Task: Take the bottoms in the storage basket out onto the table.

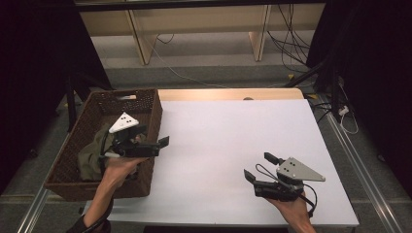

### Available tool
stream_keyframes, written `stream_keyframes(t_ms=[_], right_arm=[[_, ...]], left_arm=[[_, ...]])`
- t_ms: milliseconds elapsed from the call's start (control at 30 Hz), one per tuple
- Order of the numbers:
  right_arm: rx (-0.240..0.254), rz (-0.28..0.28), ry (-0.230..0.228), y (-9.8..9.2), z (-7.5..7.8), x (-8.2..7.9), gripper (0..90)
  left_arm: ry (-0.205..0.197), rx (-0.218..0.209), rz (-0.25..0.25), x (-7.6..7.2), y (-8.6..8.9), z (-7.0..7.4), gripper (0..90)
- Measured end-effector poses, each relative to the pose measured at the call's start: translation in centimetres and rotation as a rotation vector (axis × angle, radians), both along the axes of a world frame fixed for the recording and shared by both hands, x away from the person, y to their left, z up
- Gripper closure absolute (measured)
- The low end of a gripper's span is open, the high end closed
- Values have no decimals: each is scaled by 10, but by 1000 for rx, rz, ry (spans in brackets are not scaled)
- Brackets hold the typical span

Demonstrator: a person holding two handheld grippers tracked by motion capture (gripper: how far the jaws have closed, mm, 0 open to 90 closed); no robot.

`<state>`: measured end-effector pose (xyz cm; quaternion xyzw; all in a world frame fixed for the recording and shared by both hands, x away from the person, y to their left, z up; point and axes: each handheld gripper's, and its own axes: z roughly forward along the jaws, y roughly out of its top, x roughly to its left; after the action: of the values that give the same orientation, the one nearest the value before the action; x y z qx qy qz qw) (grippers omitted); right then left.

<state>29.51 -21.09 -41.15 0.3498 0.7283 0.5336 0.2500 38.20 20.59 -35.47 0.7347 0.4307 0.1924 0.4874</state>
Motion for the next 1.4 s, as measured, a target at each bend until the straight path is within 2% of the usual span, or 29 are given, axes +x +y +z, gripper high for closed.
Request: stream_keyframes(t_ms=[67,100,200,233,267,300,333,500,600,633,667,700,767,800,1000,1400], right_arm=[[0,0,0,0,0,0,164],[0,0,0,0,0,0,164],[2,-1,3,0,0,0,165],[1,-3,2,0,0,0,165],[3,-4,2,0,0,0,165],[3,-4,2,0,0,0,165],[7,-6,1,-1,0,0,164],[10,-15,1,-4,0,2,164],[12,-18,0,-5,1,2,164],[15,-15,0,-5,1,2,164],[10,-13,4,-5,1,2,164],[12,-12,3,-4,0,2,164],[10,-9,3,-4,0,2,164],[2,-6,5,-3,0,1,164],[4,-4,5,-3,0,2,163],[1,-4,6,-3,0,1,163]], left_arm=[[-3,24,38,3,2,1,31],[-3,24,38,3,2,1,32],[13,64,55,8,4,2,32],[37,83,63,13,7,2,32],[51,85,68,15,8,1,32],[51,85,68,15,8,1,32],[65,102,82,20,11,1,32],[78,104,104,27,17,0,33],[94,122,111,31,22,-2,33],[113,135,113,34,26,-3,33],[113,135,113,34,26,-3,33],[135,135,112,38,30,-4,33],[142,140,113,39,32,-4,34],[159,157,118,41,36,-4,34],[184,168,134,43,45,-4,37],[247,219,166,44,62,-10,40]])
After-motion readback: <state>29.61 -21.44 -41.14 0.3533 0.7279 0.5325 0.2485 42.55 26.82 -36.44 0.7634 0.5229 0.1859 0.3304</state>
